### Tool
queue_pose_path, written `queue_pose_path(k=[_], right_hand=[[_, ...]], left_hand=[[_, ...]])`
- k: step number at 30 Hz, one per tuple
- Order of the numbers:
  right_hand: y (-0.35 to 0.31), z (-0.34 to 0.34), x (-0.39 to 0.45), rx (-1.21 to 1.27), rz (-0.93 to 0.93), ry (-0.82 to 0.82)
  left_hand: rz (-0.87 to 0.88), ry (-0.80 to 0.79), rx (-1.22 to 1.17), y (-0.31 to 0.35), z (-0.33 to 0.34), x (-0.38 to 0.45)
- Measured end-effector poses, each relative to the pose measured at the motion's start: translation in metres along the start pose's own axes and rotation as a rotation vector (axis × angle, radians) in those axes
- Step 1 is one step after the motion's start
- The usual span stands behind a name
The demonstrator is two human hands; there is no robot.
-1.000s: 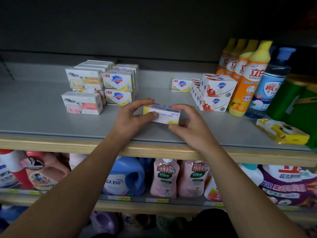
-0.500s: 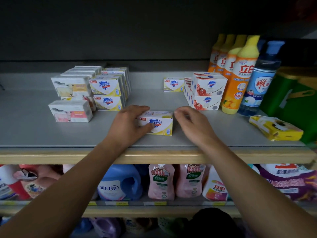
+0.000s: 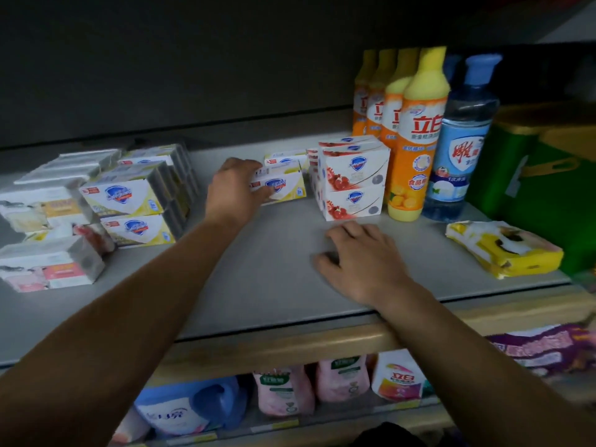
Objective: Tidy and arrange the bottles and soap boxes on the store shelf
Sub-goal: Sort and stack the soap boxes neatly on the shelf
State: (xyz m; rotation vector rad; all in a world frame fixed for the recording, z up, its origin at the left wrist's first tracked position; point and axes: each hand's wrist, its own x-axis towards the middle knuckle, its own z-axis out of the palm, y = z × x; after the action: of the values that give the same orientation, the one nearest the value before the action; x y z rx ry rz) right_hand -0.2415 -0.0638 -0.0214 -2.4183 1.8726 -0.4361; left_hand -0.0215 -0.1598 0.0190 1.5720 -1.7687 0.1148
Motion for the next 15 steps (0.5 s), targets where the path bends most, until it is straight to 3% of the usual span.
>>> queue_pose_path(k=[6, 11, 15], right_hand=[[0.0, 0.0, -0.001, 0.037, 0.0, 0.014], [0.001, 0.005, 0.001, 0.078, 0.003, 0.056], [0.002, 0.007, 0.0, 0.089, -0.003, 0.069]], left_hand=[[-0.096, -0.037, 0.096, -0.001, 0.06, 0.052], [-0.015, -0.031, 0.3, -0.01, 0.088, 0.066], [0.031, -0.016, 0.317, -0.012, 0.09, 0.072]])
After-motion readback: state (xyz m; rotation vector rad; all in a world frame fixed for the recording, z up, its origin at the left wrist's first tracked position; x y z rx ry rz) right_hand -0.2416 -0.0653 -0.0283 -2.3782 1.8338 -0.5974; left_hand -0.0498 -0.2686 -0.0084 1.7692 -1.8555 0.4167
